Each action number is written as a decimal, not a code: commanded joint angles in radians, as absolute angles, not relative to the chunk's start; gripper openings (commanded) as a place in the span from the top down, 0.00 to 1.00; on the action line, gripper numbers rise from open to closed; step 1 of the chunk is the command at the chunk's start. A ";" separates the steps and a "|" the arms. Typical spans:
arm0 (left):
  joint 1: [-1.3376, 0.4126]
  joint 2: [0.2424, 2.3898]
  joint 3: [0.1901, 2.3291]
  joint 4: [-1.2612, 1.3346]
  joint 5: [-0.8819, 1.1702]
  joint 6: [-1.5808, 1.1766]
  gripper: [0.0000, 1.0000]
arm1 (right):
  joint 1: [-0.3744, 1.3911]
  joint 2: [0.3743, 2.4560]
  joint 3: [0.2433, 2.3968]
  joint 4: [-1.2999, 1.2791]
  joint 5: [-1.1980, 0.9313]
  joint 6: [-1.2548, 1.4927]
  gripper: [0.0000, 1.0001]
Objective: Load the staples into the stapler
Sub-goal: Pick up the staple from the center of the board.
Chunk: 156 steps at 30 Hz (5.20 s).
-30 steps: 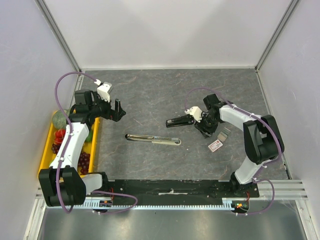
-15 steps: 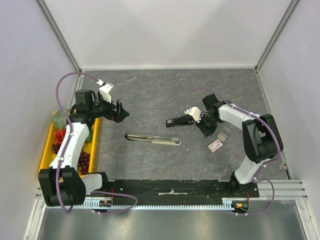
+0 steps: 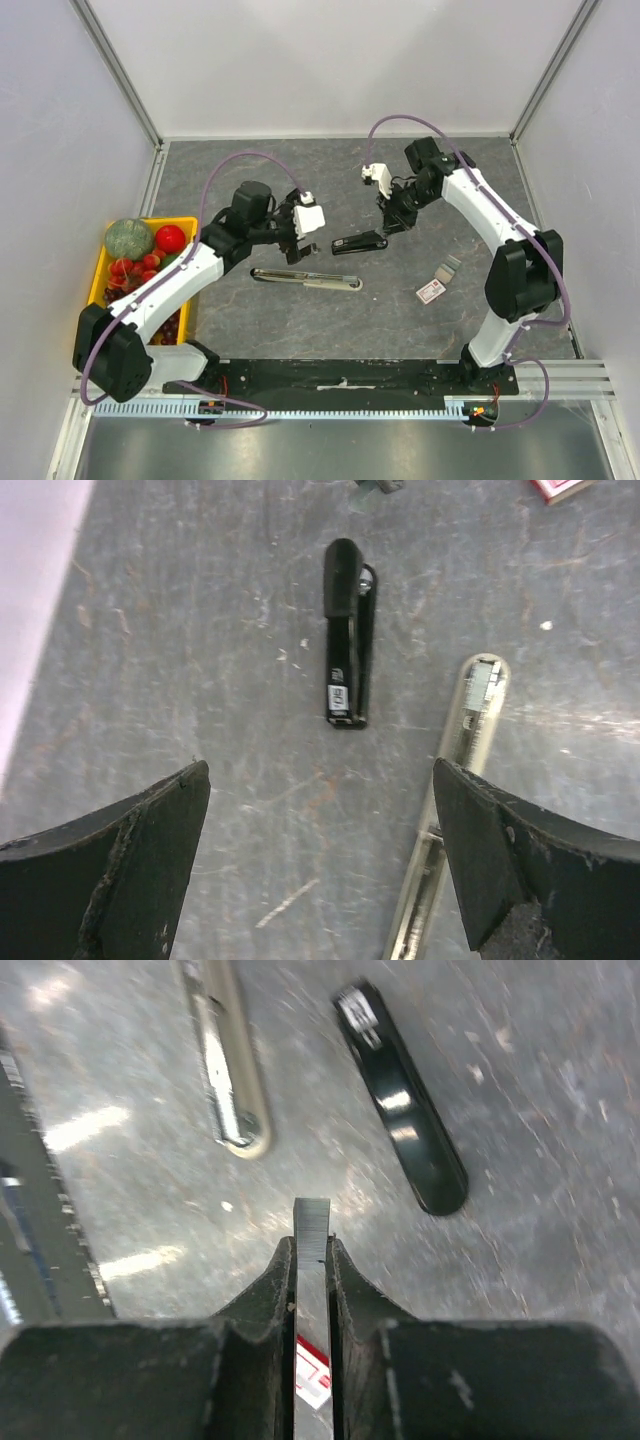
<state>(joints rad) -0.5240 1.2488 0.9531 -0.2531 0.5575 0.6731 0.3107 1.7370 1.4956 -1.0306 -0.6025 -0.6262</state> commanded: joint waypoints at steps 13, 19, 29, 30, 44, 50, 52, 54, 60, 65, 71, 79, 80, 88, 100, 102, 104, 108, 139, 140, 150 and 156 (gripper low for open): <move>-0.830 1.380 1.111 -0.213 0.153 1.042 0.02 | 0.423 1.954 1.761 -1.456 -0.980 -0.798 0.82; -0.871 1.394 1.091 -0.238 0.172 1.078 0.04 | 0.431 1.948 1.758 -1.456 -0.971 -0.788 0.81; -0.917 1.425 1.057 -0.238 0.155 1.120 0.10 | 0.431 1.947 1.759 -1.456 -0.976 -0.792 0.81; -0.928 1.431 1.054 -0.238 0.149 1.124 0.11 | 0.430 1.947 1.759 -1.456 -0.976 -0.793 0.81; -0.976 1.476 0.993 -0.144 0.083 1.124 0.30 | 0.422 1.933 1.752 -1.456 -0.980 -0.798 0.80; -0.986 1.491 0.992 -0.126 0.074 1.111 0.55 | 0.420 1.936 1.752 -1.456 -0.982 -0.796 0.80; -0.989 1.493 0.988 -0.121 0.071 1.109 0.55 | 0.422 1.936 1.750 -1.456 -0.980 -0.796 0.80; -0.991 1.496 0.985 -0.118 0.067 1.109 0.57 | 0.422 1.936 1.750 -1.456 -0.980 -0.796 0.80; -0.997 1.506 0.988 -0.118 0.060 1.108 0.72 | 0.420 1.934 1.753 -1.456 -0.980 -0.796 0.80; -1.000 1.511 0.982 -0.118 0.055 1.106 0.84 | 0.420 1.934 1.756 -1.457 -0.977 -0.795 0.80; -1.002 1.500 0.970 -0.126 0.051 1.100 0.93 | 0.417 1.931 1.767 -1.456 -0.963 -0.792 0.66; -1.000 1.490 1.000 -0.213 0.069 0.927 0.92 | 0.342 1.870 1.786 -1.453 -0.879 -0.793 0.60; -1.000 1.489 1.006 -0.245 0.068 0.902 0.92 | 0.306 1.858 1.778 -1.451 -0.865 -0.799 0.60; -0.919 1.468 1.075 -0.353 0.259 0.632 0.91 | 0.082 1.600 1.515 -1.234 -0.631 -0.847 0.59; -0.743 1.716 1.411 -0.650 0.665 0.310 0.89 | 0.153 0.977 0.959 -0.799 -0.483 -1.193 0.44; -0.718 1.775 1.446 -0.658 0.764 0.255 0.89 | 0.225 0.944 0.918 -0.711 -0.441 -1.195 0.41; -0.709 1.830 1.485 -0.679 0.834 0.236 0.89 | 0.363 0.936 0.876 -0.651 -0.372 -1.160 0.40; -0.696 1.896 1.549 -0.716 0.906 0.180 0.88 | 0.544 0.966 0.836 -0.536 -0.201 -1.149 0.40; -0.669 1.945 1.585 -0.713 1.043 0.121 0.86 | 0.778 1.068 0.738 -0.304 -0.127 -1.088 0.66; -0.669 1.947 1.585 -0.713 1.043 0.121 0.86 | 0.776 1.066 0.736 -0.302 -0.126 -1.086 0.66; -0.664 1.950 1.582 -0.713 1.060 0.120 0.82 | 0.785 1.046 0.736 -0.298 -0.123 -1.085 0.78; -0.657 1.947 1.585 -0.715 1.075 0.121 0.53 | 0.798 1.032 0.749 -0.321 -0.121 -1.081 0.82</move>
<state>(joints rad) -0.6674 1.9392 1.5551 -0.7151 1.0298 0.1448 0.7856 1.0615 0.7399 -0.3305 -0.1261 -1.0924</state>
